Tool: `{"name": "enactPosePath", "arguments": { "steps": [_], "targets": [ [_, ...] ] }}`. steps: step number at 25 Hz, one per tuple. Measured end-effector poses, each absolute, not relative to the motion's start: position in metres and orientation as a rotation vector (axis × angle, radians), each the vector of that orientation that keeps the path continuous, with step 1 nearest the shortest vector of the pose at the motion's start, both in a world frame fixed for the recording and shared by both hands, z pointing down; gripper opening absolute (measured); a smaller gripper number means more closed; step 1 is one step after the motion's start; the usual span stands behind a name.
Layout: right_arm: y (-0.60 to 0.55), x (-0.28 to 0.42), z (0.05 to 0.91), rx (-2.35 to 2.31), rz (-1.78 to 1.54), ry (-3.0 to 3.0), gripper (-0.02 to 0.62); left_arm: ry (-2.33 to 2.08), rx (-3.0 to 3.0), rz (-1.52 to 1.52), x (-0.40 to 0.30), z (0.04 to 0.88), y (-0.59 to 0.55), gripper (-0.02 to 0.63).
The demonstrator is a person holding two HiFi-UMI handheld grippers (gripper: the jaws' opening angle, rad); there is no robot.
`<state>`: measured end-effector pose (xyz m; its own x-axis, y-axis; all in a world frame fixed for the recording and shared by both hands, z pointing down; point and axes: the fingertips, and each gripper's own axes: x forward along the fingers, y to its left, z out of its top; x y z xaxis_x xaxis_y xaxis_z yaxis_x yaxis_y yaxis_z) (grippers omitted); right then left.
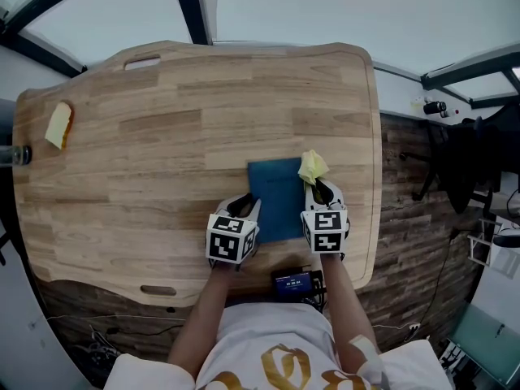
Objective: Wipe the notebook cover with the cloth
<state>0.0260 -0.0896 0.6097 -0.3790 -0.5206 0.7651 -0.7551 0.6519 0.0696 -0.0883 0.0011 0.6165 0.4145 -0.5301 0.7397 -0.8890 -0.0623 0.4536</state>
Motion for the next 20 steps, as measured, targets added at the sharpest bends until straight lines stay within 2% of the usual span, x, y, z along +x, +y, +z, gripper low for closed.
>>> {"name": "enactPosePath", "arguments": {
  "steps": [20],
  "targets": [
    [-0.0880,0.0215,0.6106,0.984,0.353,-2.042,0.037,-1.241,1.748,0.500,-0.0881,0.6165,0.0010,0.086]
  ]
}}
